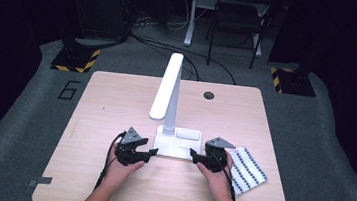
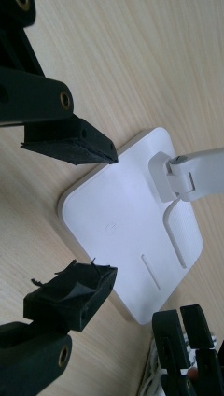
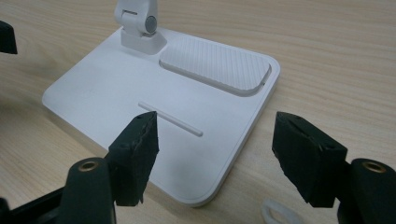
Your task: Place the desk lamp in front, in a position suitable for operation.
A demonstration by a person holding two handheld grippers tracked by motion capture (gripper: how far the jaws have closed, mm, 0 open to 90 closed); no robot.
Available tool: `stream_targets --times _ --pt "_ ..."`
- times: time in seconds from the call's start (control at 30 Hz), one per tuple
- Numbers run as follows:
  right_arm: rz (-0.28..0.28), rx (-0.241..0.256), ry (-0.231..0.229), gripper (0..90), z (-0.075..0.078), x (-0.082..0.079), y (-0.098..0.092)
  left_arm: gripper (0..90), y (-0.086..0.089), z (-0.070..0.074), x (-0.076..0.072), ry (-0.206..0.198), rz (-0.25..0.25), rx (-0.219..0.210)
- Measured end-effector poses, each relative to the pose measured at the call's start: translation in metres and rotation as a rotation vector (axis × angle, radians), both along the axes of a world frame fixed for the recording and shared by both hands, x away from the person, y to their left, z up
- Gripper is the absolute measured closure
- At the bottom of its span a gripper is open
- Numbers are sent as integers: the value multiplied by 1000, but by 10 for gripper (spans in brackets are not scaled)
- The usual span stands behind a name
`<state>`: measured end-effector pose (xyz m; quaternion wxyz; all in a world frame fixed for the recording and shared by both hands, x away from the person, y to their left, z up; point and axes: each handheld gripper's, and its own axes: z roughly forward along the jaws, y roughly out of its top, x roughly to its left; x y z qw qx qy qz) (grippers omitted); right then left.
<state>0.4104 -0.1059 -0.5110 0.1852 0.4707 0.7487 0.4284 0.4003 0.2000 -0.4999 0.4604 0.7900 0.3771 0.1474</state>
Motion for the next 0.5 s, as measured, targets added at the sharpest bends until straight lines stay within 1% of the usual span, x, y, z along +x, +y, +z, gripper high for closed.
stream_targets --times 0.03,0.13,0.17,0.2,0.23,0.27,0.3,0.33,0.4,0.43,0.47,0.5 --pt "-1 -1 4 310 0 0 0 382 -2 -1 1 11 2 -8" --pt "6 -6 2 308 -2 1 2 377 -5 -3 4 11 -5 17" --pt "-1 -2 1 307 -2 1 4 377 -6 -3 5 17 -2 9" --pt "7 -3 12 305 -2 0 4 377 -7 -4 6 13 -1 13" --pt "3 -2 7 303 -3 1 6 377 -8 -4 7 15 0 12" --pt "13 -10 12 301 -4 1 6 372 -10 -5 8 18 8 7" --pt "13 -10 12 301 -4 1 6 372 -10 -5 9 20 5 12" --pt "10 -3 21 299 -4 1 8 372 -11 -5 10 21 7 12" --pt "21 -5 17 296 -5 1 8 370 -12 -7 12 26 8 16" --pt "12 -3 25 296 -6 1 9 363 -13 -8 13 23 13 16" --pt "19 -7 18 295 -7 1 9 362 -13 -8 13 31 10 17" --pt "21 -1 26 294 -7 1 9 361 -14 -10 14 33 12 17"
